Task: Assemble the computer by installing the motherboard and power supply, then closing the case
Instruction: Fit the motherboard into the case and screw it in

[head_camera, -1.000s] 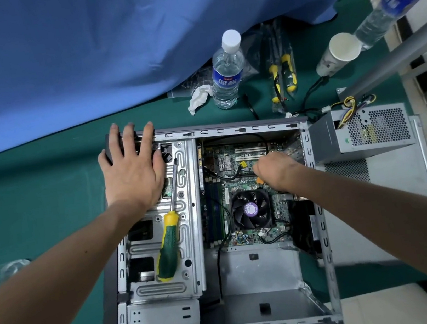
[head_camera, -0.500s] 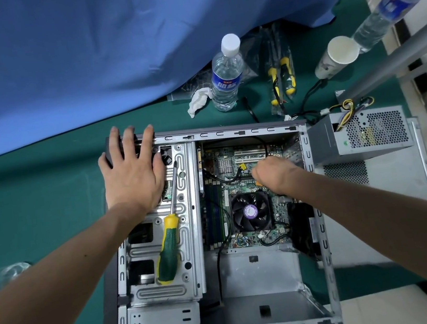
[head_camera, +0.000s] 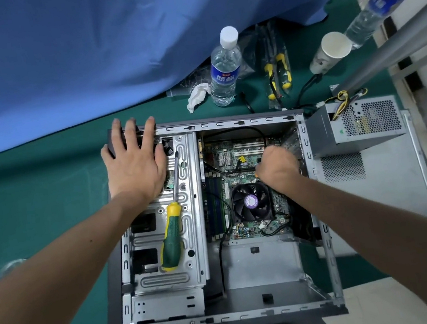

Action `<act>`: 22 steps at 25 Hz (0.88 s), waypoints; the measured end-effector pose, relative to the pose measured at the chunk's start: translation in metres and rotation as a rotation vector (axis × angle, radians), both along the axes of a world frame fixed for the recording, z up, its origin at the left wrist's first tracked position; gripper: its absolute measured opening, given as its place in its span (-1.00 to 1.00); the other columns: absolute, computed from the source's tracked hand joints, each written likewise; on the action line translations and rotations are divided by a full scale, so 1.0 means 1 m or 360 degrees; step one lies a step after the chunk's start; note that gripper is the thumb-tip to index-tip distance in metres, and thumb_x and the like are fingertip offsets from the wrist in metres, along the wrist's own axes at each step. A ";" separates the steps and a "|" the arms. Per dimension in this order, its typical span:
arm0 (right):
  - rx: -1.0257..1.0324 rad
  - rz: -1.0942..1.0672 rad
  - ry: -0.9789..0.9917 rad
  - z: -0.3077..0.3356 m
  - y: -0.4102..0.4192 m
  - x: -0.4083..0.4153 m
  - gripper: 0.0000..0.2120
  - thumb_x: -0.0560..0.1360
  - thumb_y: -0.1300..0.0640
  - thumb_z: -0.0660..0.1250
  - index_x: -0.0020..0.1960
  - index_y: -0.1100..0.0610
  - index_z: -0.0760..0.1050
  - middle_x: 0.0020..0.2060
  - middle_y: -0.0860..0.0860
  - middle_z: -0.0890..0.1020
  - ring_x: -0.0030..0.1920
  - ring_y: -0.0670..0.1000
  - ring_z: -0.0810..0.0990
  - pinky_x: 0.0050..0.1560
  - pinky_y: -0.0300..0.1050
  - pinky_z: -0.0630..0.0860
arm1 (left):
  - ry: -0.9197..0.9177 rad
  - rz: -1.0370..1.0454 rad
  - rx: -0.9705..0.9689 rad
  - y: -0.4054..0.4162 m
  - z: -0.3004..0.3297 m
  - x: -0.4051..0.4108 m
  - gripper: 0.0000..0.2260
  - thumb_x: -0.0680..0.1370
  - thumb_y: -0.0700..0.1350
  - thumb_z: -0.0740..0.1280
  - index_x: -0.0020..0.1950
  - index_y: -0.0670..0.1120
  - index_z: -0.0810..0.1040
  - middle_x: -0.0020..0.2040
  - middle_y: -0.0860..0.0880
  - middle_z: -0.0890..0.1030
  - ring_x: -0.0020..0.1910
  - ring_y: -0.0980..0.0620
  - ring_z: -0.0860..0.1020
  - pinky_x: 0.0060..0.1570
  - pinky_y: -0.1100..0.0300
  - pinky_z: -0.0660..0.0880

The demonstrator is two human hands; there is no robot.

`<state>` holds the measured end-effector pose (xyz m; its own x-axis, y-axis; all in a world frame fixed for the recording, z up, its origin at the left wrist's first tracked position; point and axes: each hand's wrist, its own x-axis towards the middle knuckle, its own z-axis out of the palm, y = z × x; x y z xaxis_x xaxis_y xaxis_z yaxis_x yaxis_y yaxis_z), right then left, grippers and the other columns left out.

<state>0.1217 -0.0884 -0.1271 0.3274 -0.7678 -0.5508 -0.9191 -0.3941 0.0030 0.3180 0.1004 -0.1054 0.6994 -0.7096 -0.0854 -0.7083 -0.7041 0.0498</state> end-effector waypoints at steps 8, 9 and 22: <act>0.0211 -0.0510 -0.0639 0.011 0.012 -0.005 -0.86 0.57 0.12 0.35 -0.12 0.15 0.49 -0.25 0.01 0.57 -0.32 -0.08 0.51 -0.40 -0.33 0.31 | 0.0044 -0.0013 -0.0008 0.002 0.000 0.001 -0.53 0.65 0.09 0.00 0.56 0.03 0.12 0.51 -0.18 0.23 0.54 -0.23 0.06 0.31 -0.34 0.25; 0.0217 -0.0529 -0.0692 0.016 0.014 -0.007 -0.86 0.58 0.13 0.34 -0.12 0.15 0.45 -0.25 0.00 0.55 -0.31 -0.07 0.50 -0.40 -0.28 0.31 | 0.0048 -0.0014 -0.0017 0.002 0.001 0.001 -0.53 0.66 0.10 0.00 0.56 0.04 0.11 0.51 -0.18 0.23 0.55 -0.23 0.06 0.31 -0.34 0.24; 0.0324 -0.0393 -0.0887 0.057 0.021 -0.037 -0.65 0.58 0.22 0.34 0.34 0.13 0.39 -0.18 0.03 0.62 -0.06 0.06 0.63 0.16 0.01 0.54 | 0.0339 0.0110 -0.0433 -0.017 0.046 -0.033 -0.54 0.58 -0.03 0.27 0.48 -0.05 0.37 0.44 -0.18 0.35 0.46 -0.17 0.29 0.47 -0.22 0.18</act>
<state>0.0848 -0.0675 -0.0701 0.4336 -0.7550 -0.4919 -0.8250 -0.1131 -0.5537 0.2847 0.0835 -0.0596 0.7333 -0.6781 -0.0488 -0.6131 -0.6906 0.3836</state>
